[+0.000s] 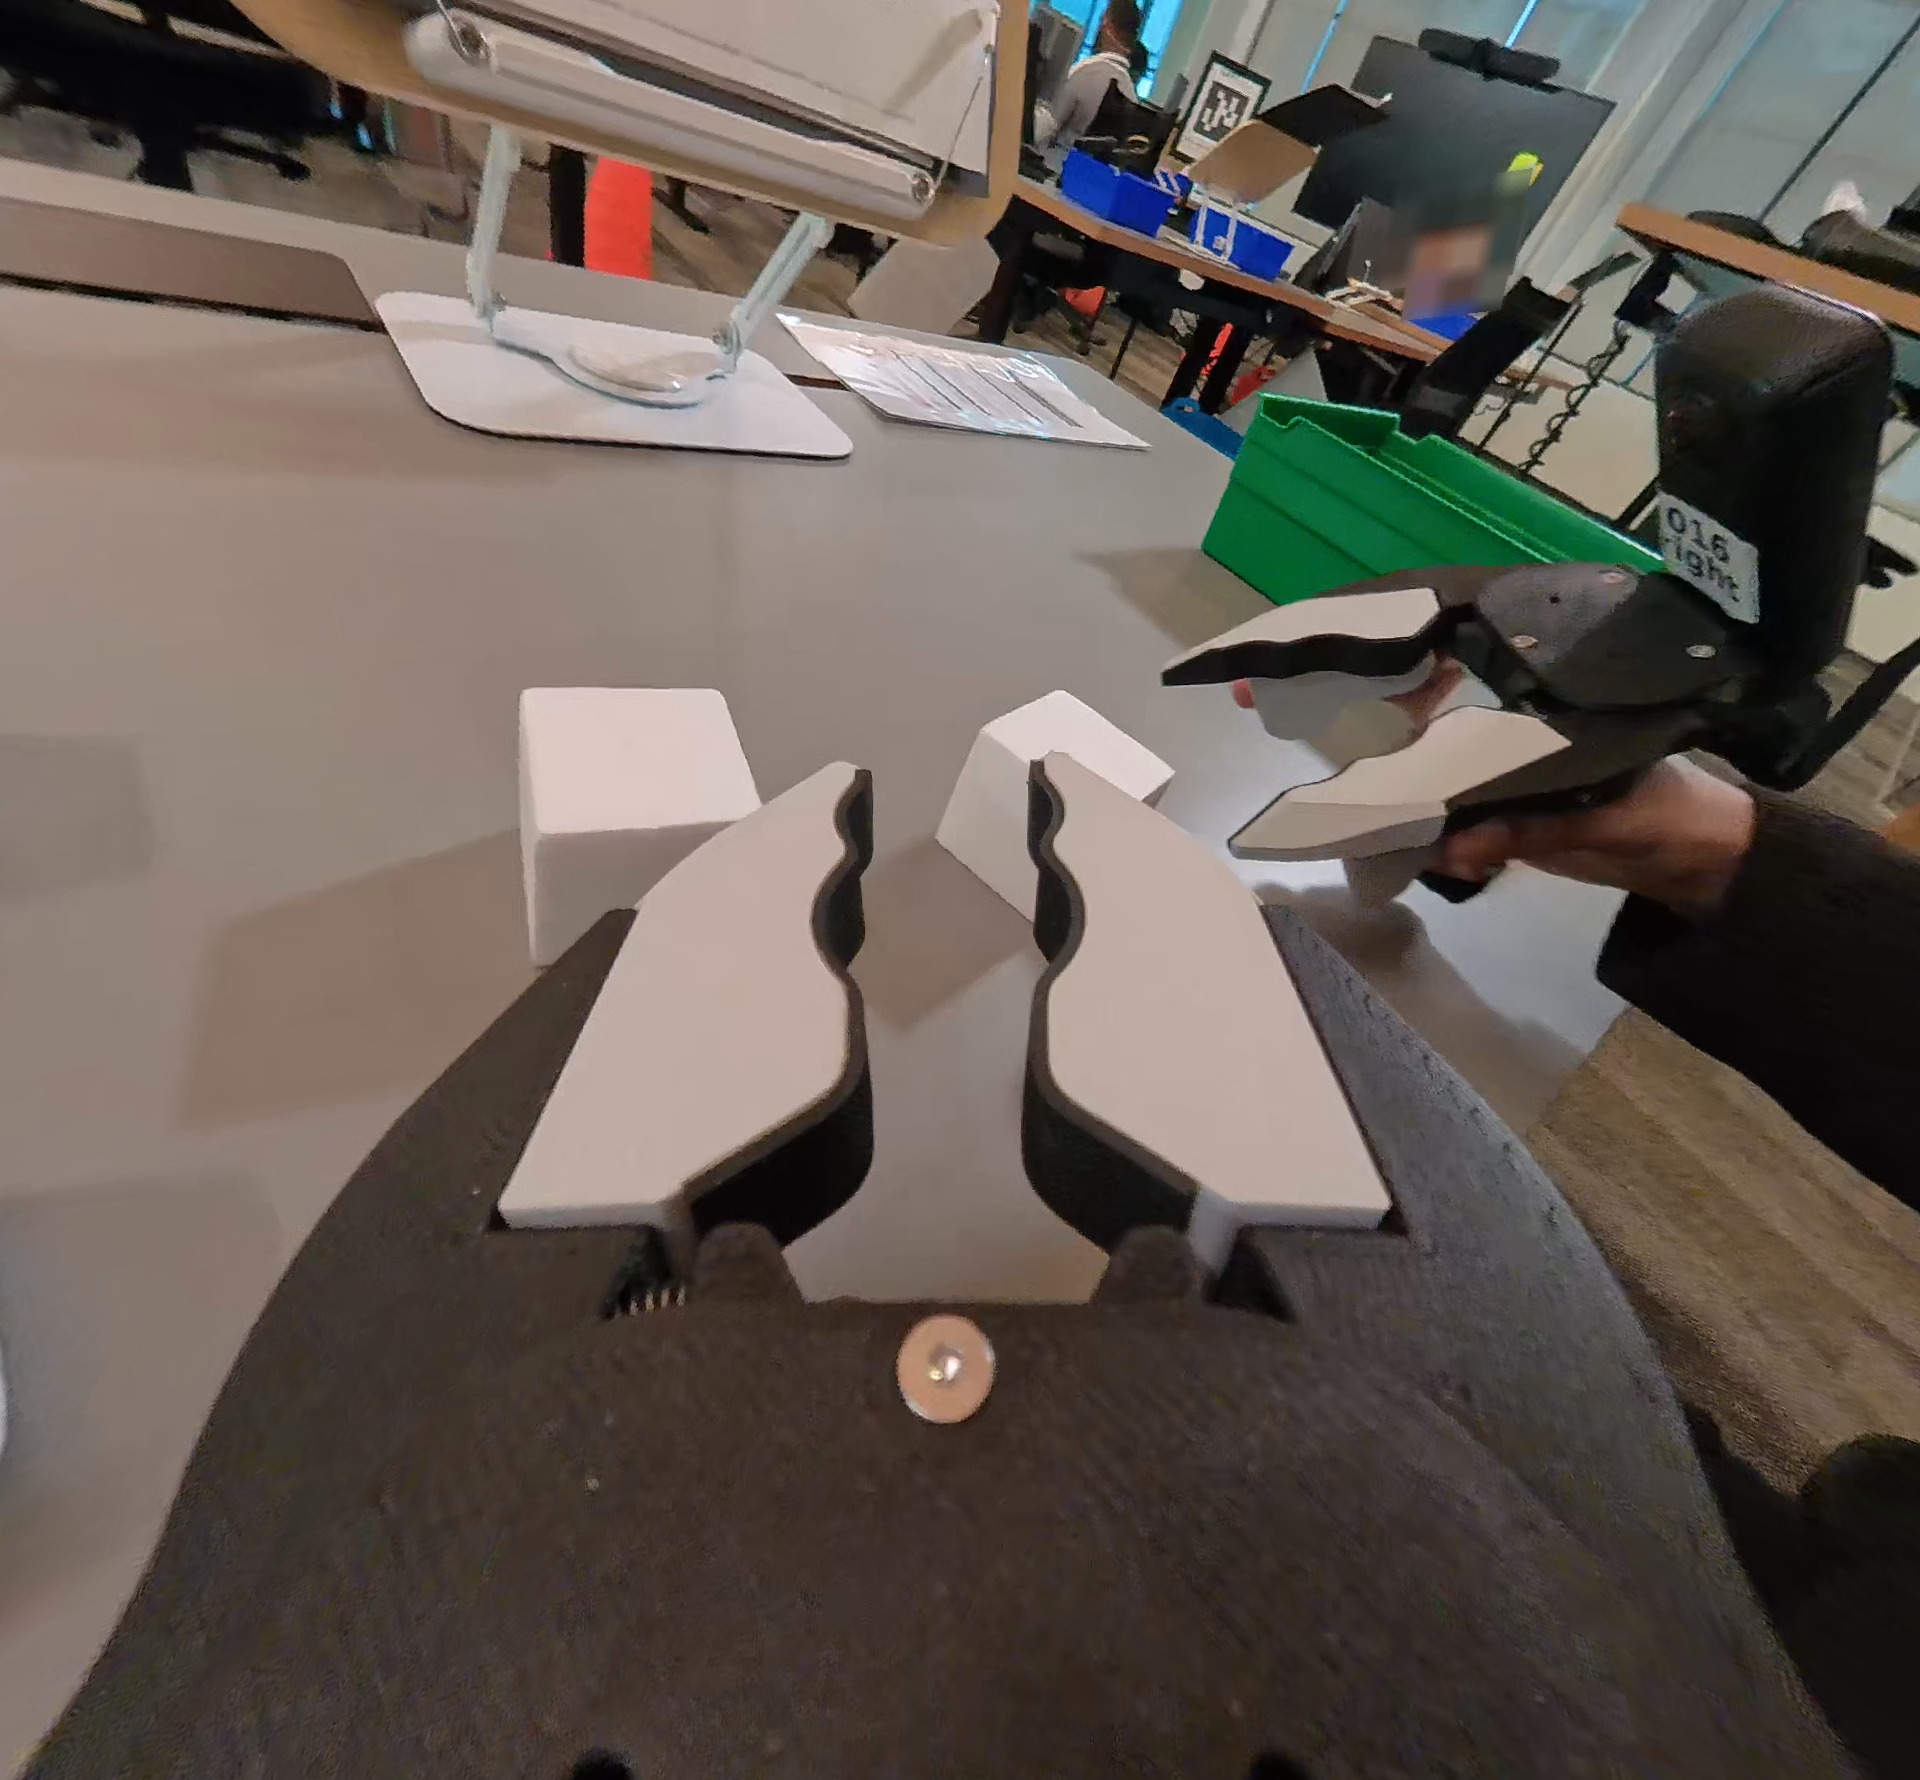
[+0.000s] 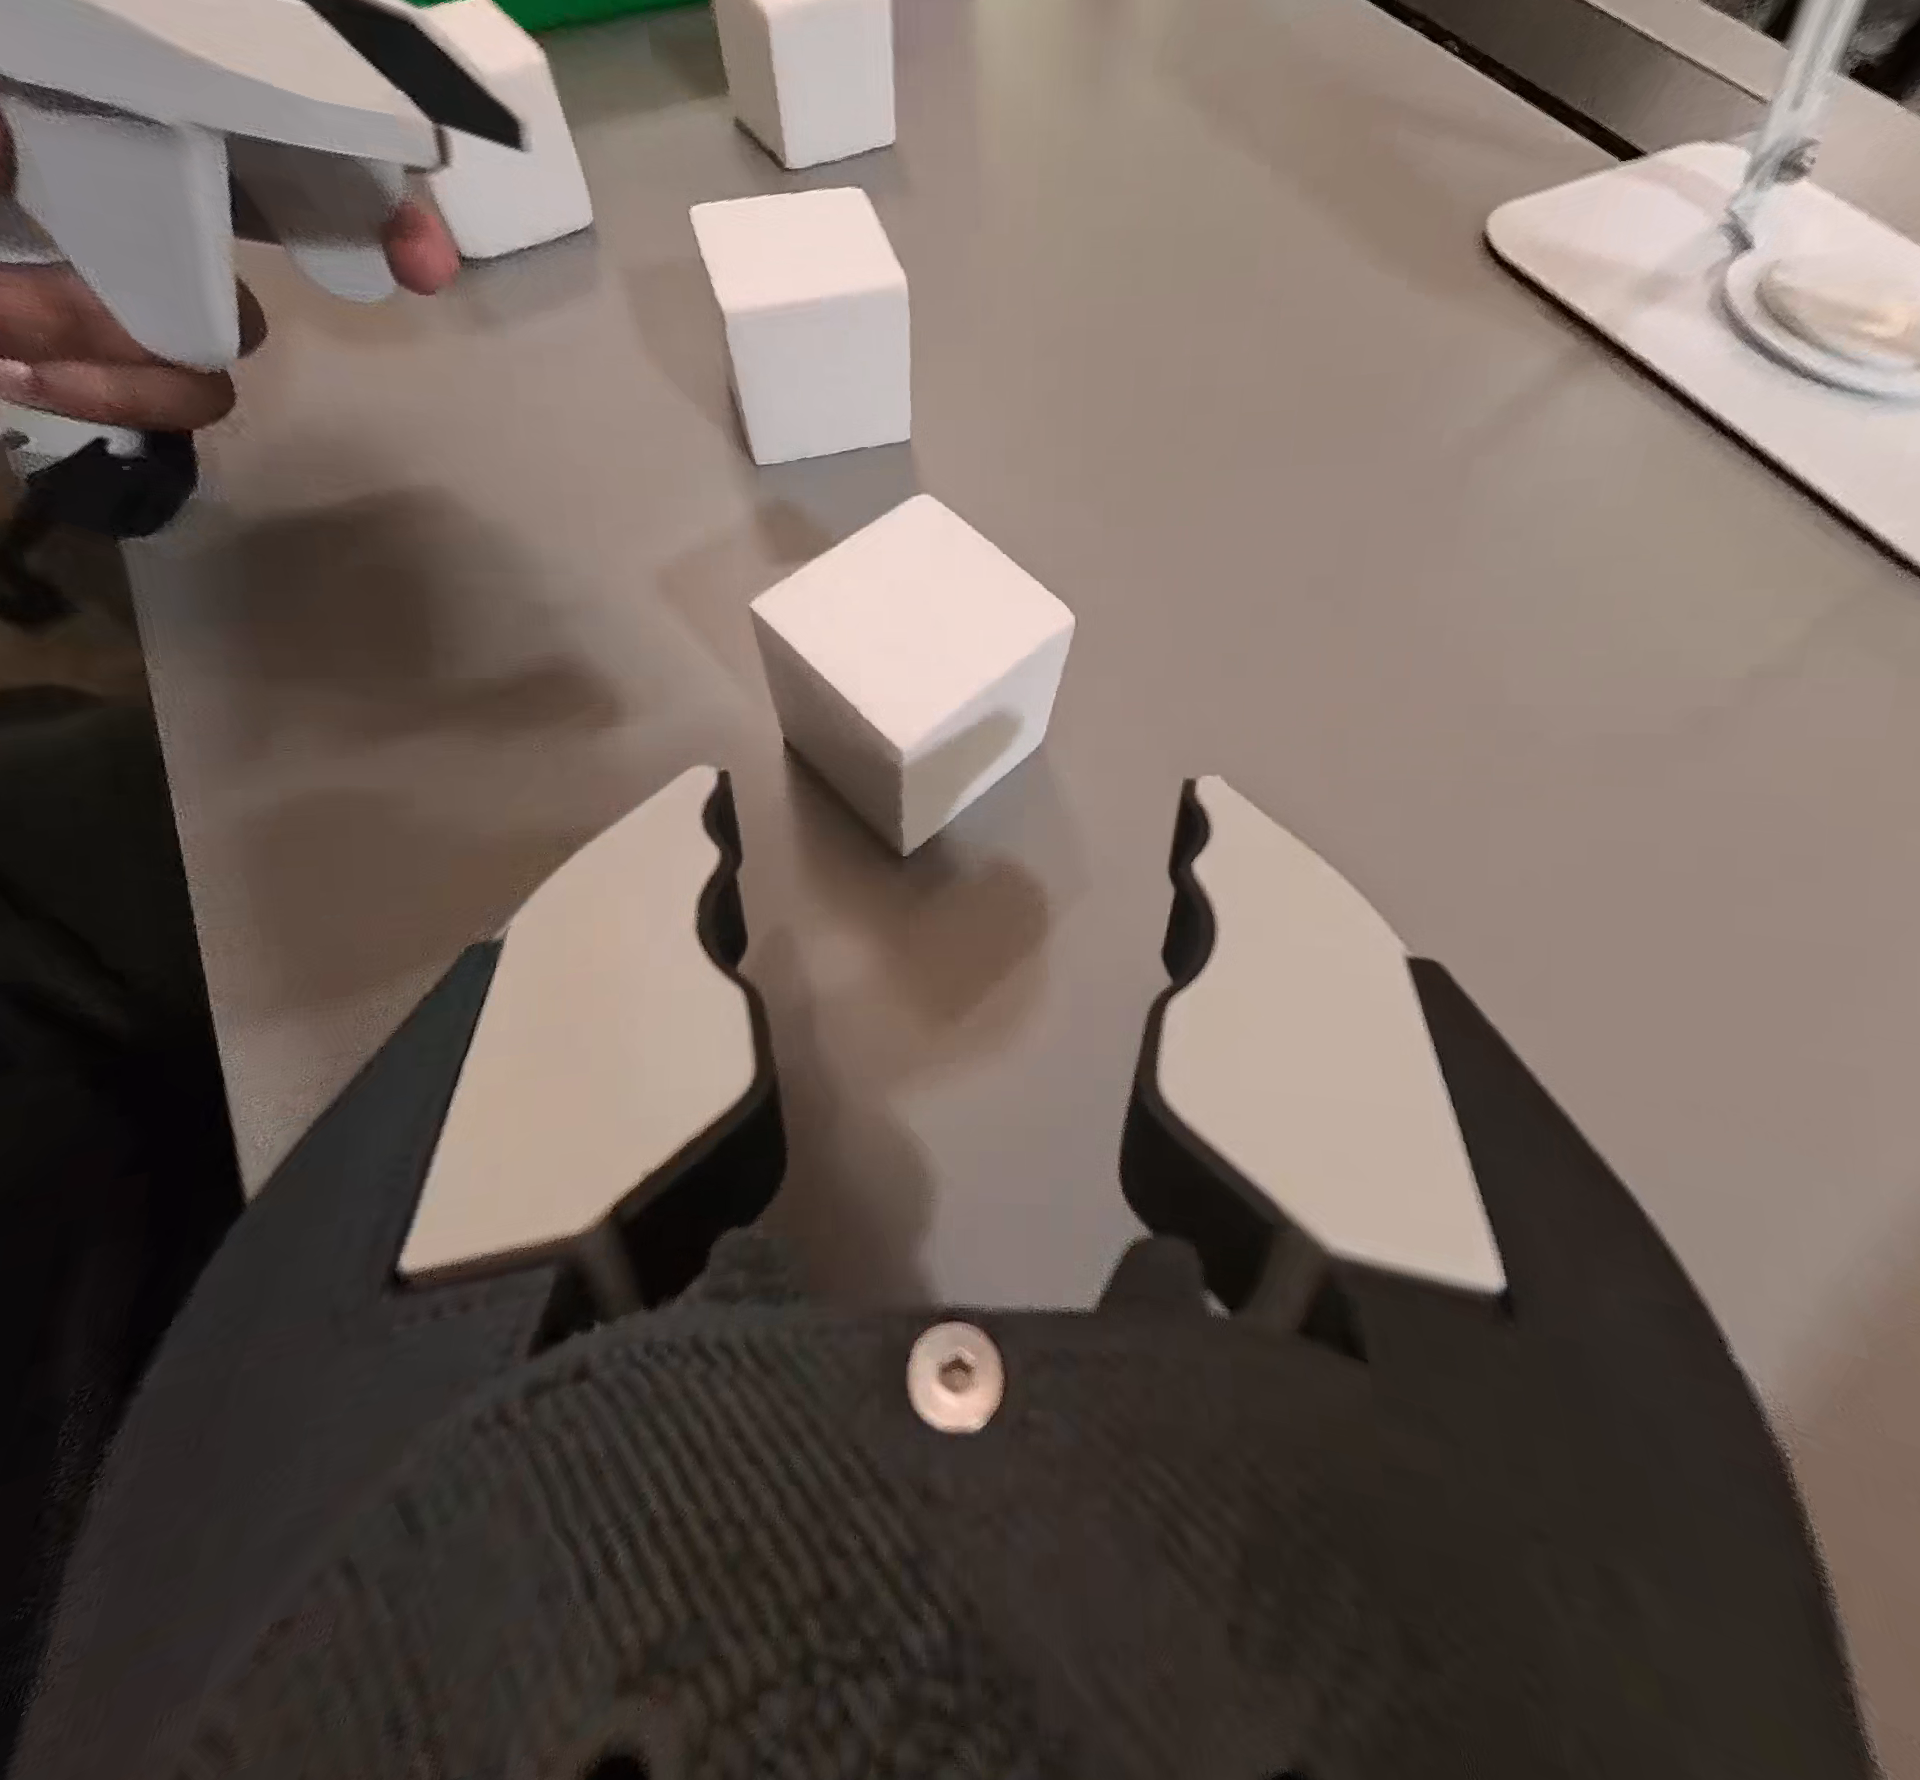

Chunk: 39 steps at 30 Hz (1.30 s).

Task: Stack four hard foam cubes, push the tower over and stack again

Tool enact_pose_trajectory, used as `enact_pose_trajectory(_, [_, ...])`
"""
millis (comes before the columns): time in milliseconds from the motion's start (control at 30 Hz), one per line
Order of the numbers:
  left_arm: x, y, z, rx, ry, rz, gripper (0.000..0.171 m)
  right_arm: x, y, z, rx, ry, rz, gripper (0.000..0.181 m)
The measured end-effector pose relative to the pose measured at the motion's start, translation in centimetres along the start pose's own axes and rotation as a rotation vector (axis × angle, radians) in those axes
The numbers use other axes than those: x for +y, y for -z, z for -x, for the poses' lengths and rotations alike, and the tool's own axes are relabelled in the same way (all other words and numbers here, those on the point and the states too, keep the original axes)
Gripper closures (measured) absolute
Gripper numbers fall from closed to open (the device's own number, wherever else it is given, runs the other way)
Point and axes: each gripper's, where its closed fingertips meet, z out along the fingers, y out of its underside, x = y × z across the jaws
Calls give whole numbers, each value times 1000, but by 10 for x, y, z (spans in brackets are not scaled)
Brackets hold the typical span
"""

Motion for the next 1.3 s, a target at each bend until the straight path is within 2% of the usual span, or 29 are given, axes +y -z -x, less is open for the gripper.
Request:
enact_pose_trajectory(133, [8,-2,-6,23,-21,39,142,0,-9,-4,-54,66,12,103])
enact_pose_trajectory(267, [14,2,-7,19,-52,63,143,1,-19,-2,-151,36,6,100])
enact_pose_trajectory(567, [15,27,9,-58,-30,41,145,-16,-37,12,-207,143,16,100])
enact_pose_trajectory(700, [14,35,14,-80,-20,33,145,-16,-44,12,-210,171,38,115])
enact_pose_trajectory(867, [16,35,13,-69,-3,40,145,-20,-45,-3,-119,171,18,116])
enact_pose_trajectory(1000, [19,30,6,-44,-9,53,146,-21,-43,-44,93,122,18,116])
enact_pose_trajectory(1100, [21,27,3,-32,-27,68,145,-18,-43,-52,101,46,24,116])
enact_pose_trajectory(1200, [21,26,4,-35,-34,70,146,-15,-41,-59,143,61,40,116])
enact_pose_trajectory(1300, [20,27,5,-38,-25,67,146,-15,-41,-57,119,45,32,116])
